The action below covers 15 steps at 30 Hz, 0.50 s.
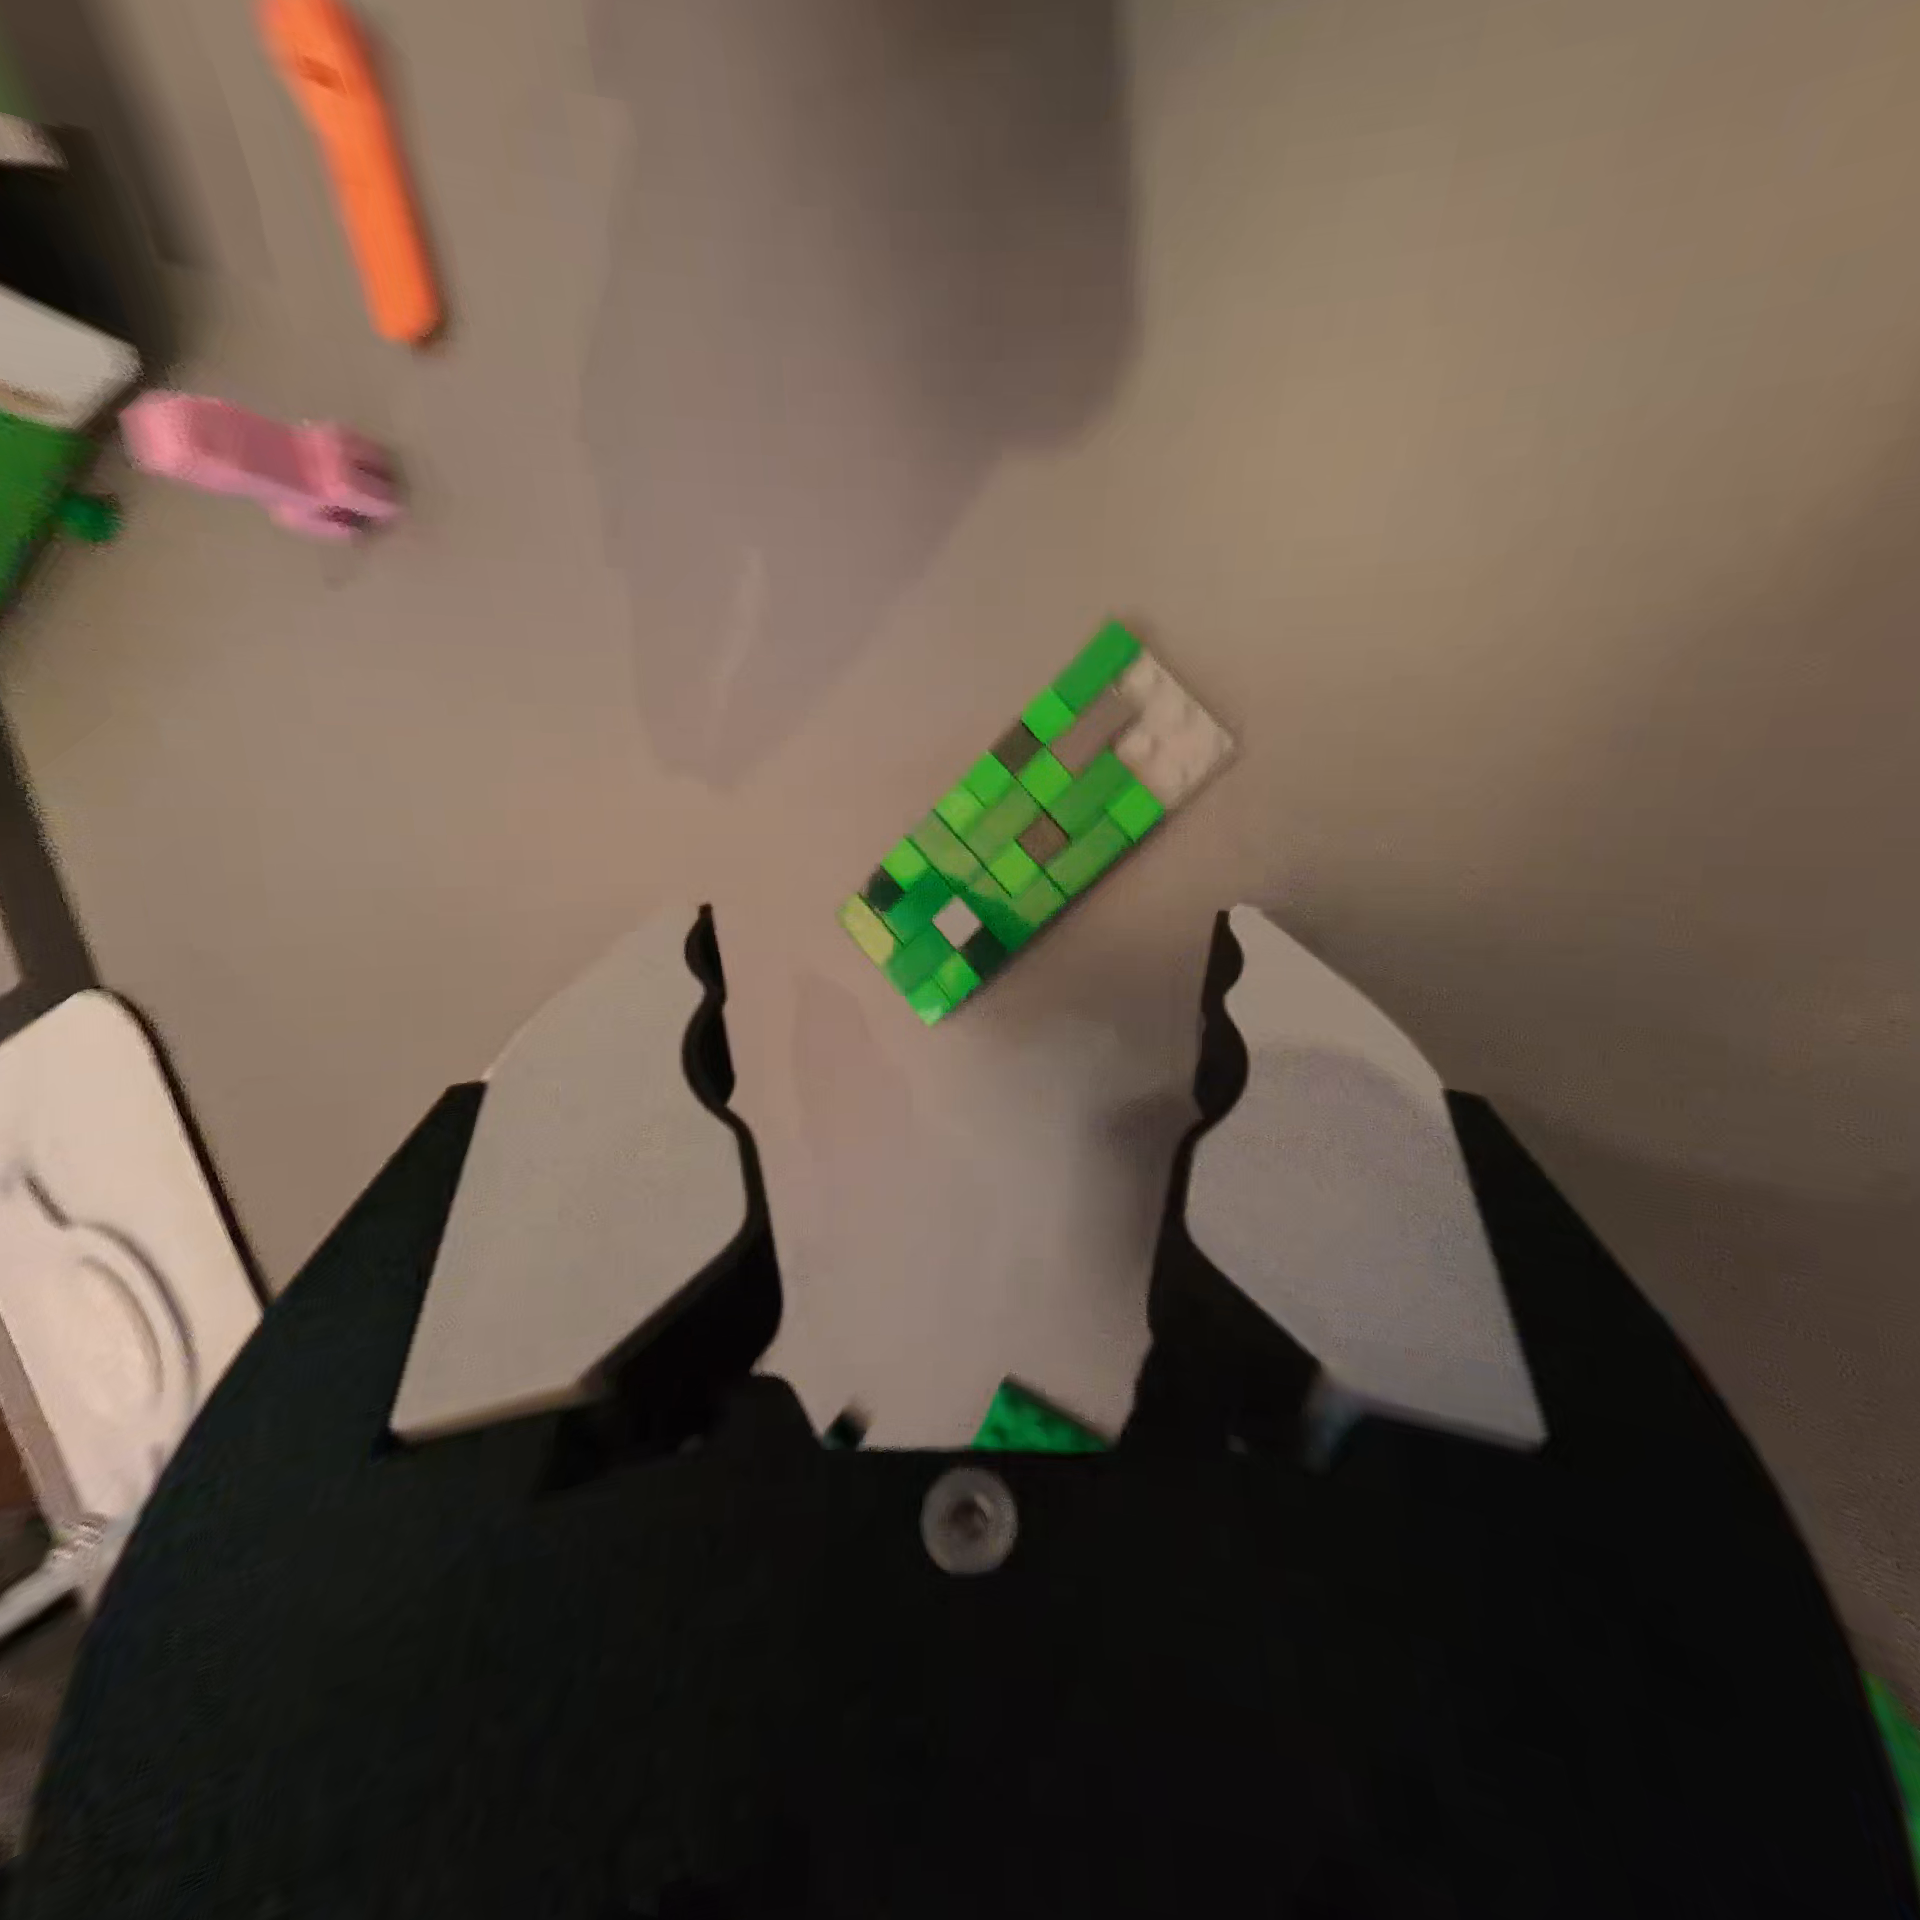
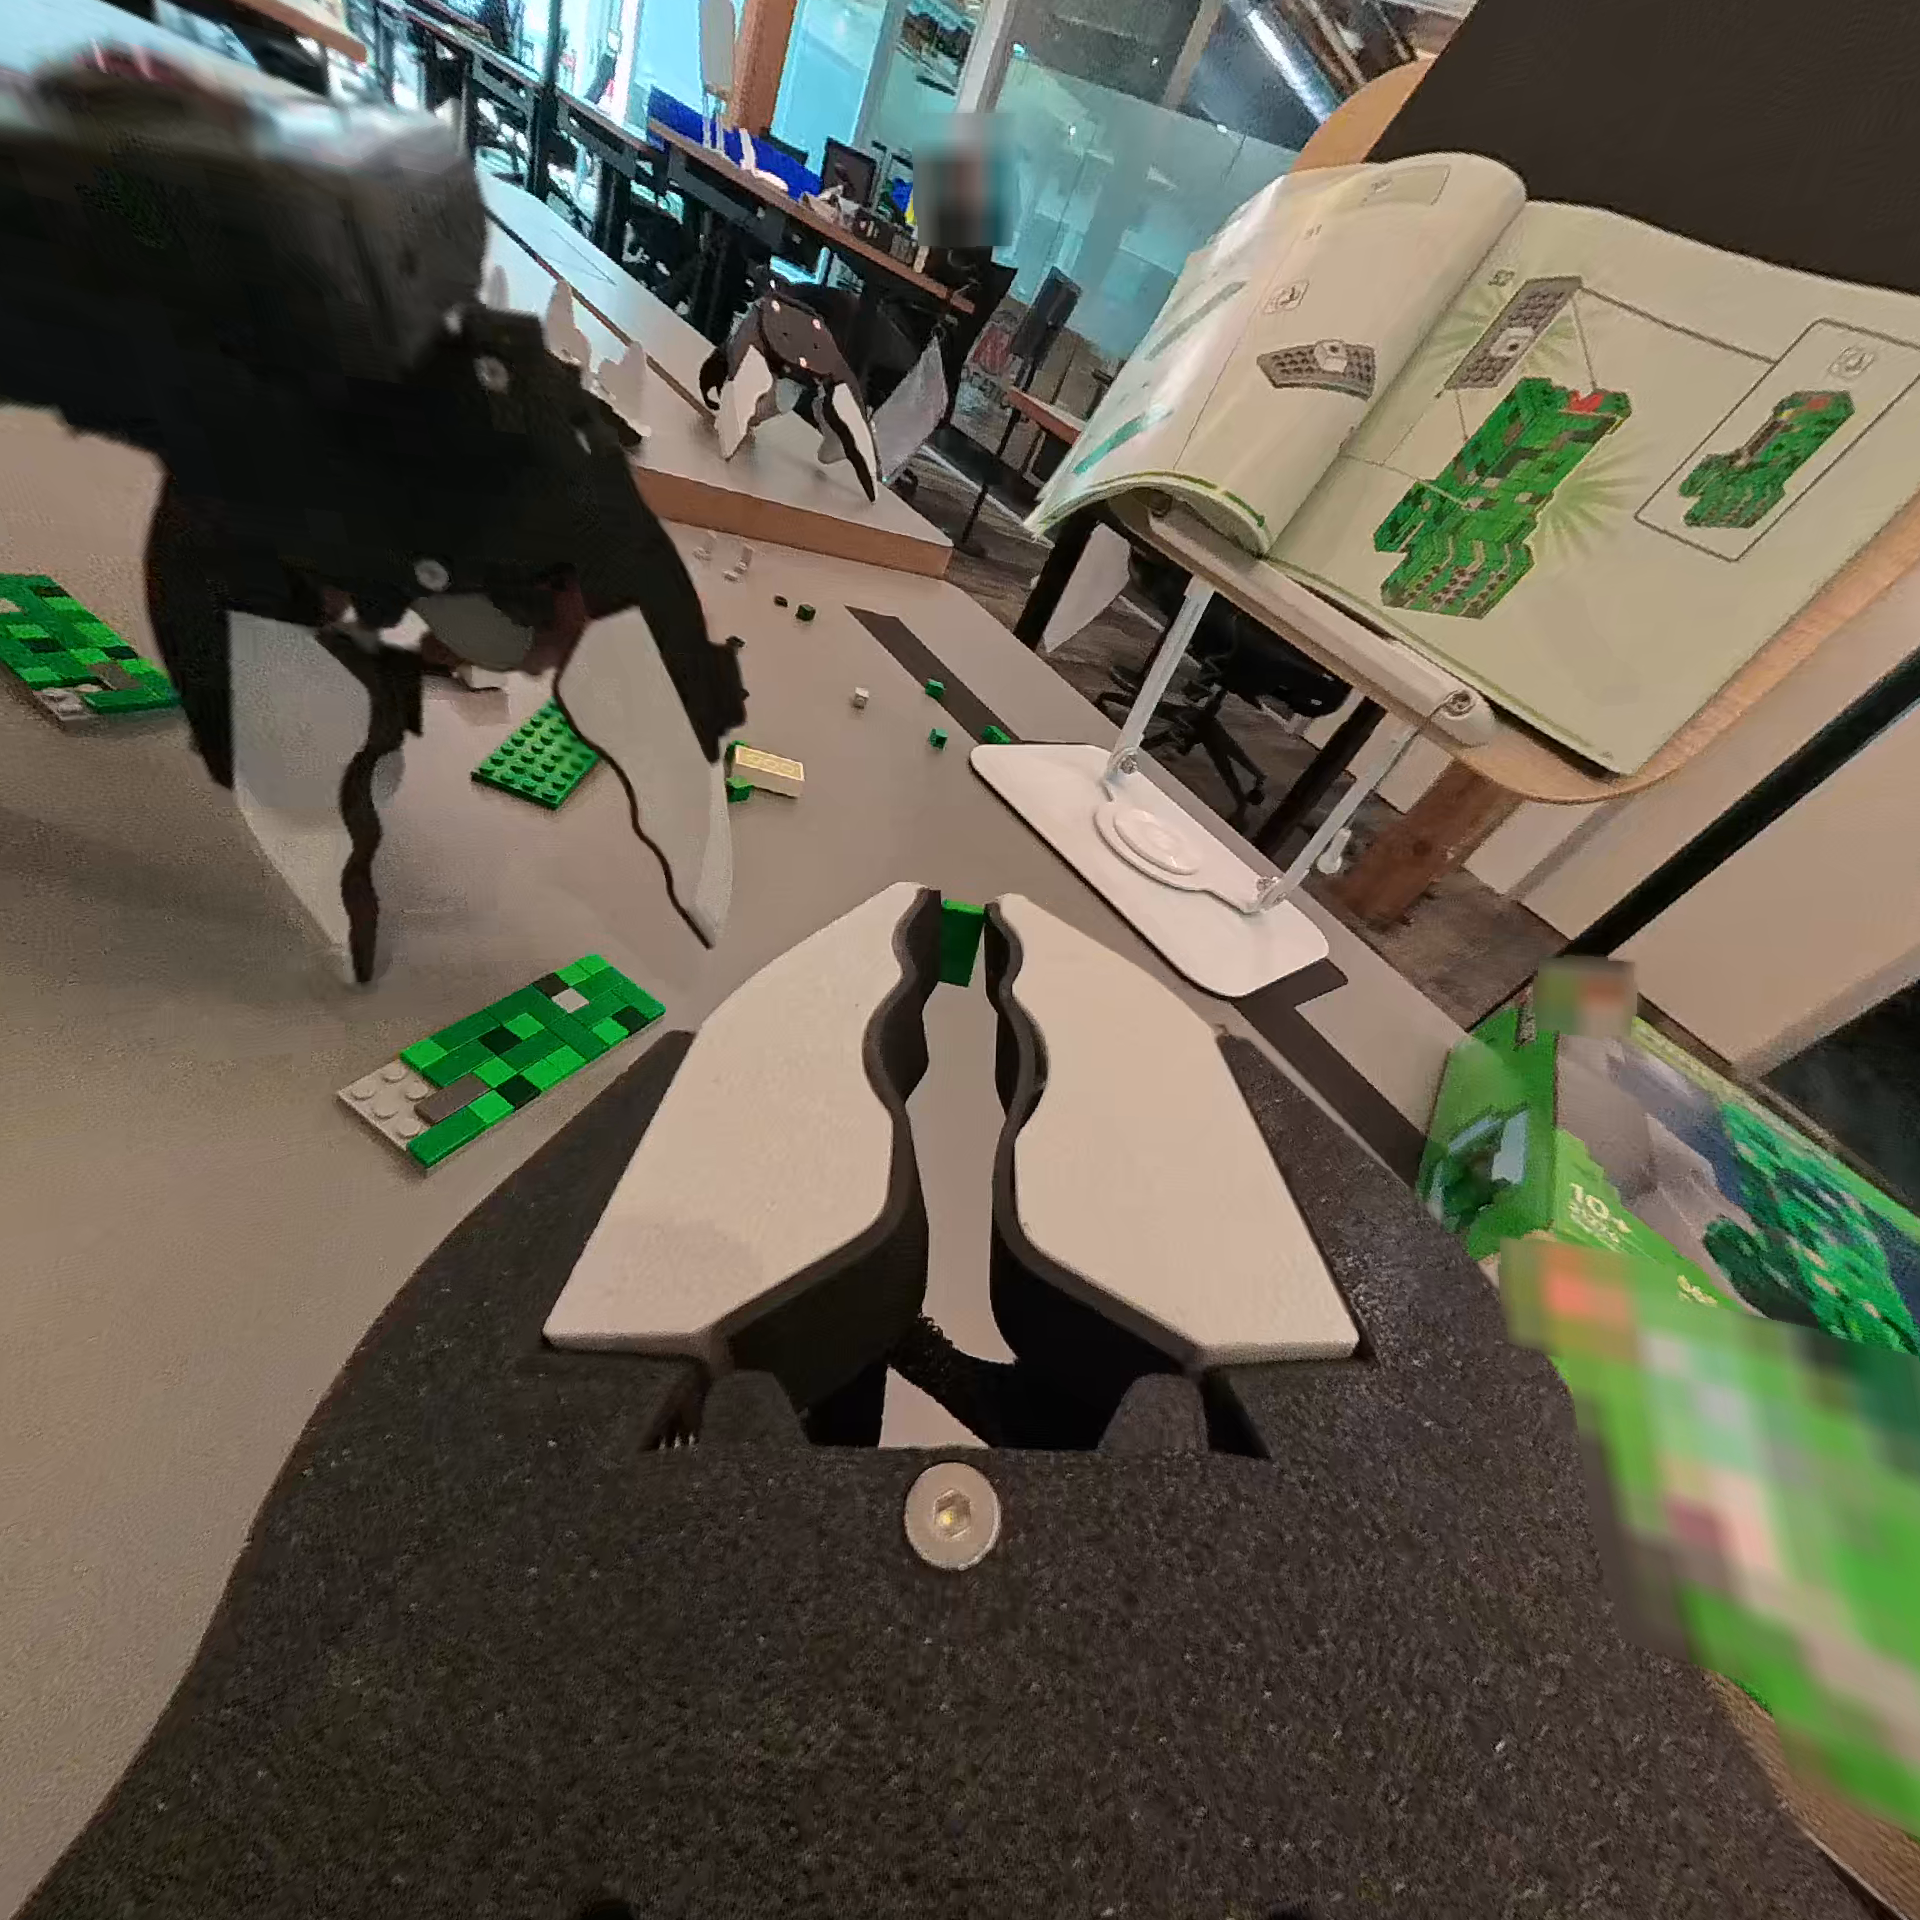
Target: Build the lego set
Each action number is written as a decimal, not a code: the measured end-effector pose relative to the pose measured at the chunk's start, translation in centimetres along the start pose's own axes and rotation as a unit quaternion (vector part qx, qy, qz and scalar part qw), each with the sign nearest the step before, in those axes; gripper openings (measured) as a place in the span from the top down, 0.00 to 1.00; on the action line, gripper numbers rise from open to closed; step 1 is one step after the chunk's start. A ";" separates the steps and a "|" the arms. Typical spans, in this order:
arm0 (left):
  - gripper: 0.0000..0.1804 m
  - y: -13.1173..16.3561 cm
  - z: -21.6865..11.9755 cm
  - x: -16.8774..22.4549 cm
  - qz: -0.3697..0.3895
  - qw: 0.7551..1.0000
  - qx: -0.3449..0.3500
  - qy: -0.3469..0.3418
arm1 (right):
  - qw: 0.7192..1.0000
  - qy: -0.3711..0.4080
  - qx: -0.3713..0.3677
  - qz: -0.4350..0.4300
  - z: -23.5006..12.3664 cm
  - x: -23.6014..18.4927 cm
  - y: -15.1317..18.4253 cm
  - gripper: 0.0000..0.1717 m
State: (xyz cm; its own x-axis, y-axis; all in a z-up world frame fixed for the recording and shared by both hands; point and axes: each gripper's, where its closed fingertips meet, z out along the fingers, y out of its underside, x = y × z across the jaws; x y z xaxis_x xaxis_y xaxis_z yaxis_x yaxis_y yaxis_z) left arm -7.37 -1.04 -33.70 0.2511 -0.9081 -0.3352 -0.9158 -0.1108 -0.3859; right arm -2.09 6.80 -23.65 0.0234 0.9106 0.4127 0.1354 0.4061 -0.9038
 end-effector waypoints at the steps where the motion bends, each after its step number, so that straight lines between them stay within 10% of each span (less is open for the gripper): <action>1: 0.50 0.6 0.2 0.3 0.029 0.999 -0.033 0.027 | 1.000 -0.004 0.001 0.004 0.0 0.0 0.1 0.96; 15: 0.74 0.7 1.5 2.2 0.162 0.956 -0.123 0.210 | 1.000 -0.005 -0.009 0.022 -0.5 0.9 0.9 0.96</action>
State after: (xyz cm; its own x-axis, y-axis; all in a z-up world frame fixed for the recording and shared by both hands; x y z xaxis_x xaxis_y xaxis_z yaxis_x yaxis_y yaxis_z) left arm -7.01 -2.58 -35.98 -0.1601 -0.9871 -0.0077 -0.9830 0.1602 -0.0897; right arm -1.50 7.93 -24.00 0.0204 0.9279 0.3723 0.1516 0.3652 -0.9185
